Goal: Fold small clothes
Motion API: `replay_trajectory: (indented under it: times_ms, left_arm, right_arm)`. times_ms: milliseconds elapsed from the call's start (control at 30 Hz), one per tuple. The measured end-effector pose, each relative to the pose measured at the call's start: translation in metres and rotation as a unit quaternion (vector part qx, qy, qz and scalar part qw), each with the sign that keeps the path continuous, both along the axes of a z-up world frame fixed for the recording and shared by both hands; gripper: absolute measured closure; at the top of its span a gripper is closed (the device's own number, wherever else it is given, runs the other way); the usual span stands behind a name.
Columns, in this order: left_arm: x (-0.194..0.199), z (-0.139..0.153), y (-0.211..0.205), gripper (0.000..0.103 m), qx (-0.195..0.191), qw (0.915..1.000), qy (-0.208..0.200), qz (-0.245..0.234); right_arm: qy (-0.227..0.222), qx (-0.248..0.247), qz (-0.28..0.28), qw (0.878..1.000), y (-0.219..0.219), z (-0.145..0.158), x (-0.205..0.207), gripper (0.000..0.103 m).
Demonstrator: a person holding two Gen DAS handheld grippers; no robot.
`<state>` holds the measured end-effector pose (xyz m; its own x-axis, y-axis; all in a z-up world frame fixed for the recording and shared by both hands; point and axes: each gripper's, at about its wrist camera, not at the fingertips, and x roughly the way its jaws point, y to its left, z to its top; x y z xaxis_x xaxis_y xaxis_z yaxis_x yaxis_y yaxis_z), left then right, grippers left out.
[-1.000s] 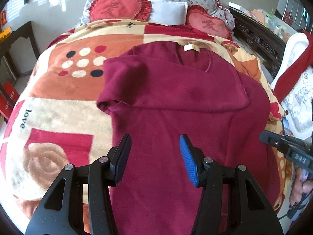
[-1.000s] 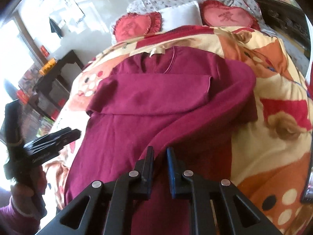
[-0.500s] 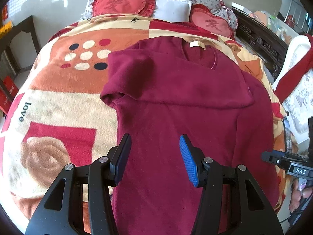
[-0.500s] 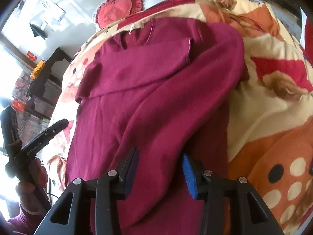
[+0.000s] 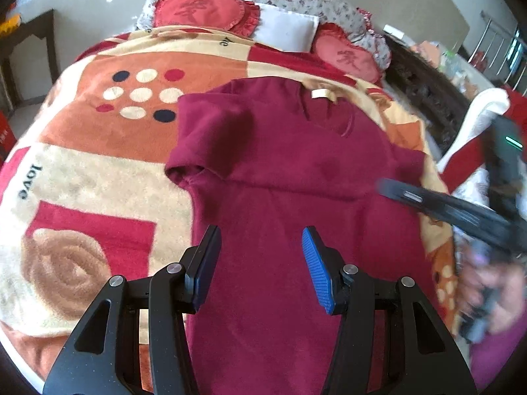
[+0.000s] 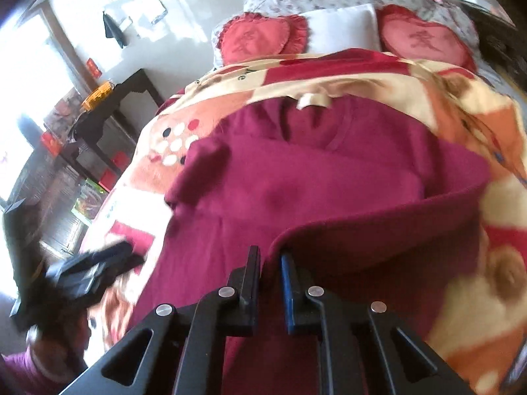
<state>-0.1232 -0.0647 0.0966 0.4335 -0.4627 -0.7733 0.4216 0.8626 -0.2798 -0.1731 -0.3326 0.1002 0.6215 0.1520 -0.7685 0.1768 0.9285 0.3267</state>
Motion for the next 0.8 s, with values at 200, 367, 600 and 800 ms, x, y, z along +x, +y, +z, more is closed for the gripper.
replay_trajectory:
  times_ms: [200,367,600,800]
  left_arm:
    - [0.004,-0.002,-0.005,0.033,-0.038,0.9988,0.016,-0.025]
    - [0.024,-0.018,-0.024,0.032,0.002,0.9996,0.001,-0.029]
    - [0.06,-0.068,-0.051,0.033,0.026,0.9974,0.066,-0.015]
    - [0.056,-0.018,-0.078,0.091,-0.017,0.9953,0.067,-0.068]
  right_arm:
    - [0.059,0.083,-0.007,0.995,-0.009,-0.053,0.062,0.088]
    - [0.009,0.135,-0.028,0.99,-0.025,-0.035,0.023,0.058]
    - [-0.013,0.12,-0.076,0.99,-0.057,-0.017,-0.063,0.057]
    - [-0.013,0.124,-0.142,0.982,-0.095,-0.026,-0.121,0.057]
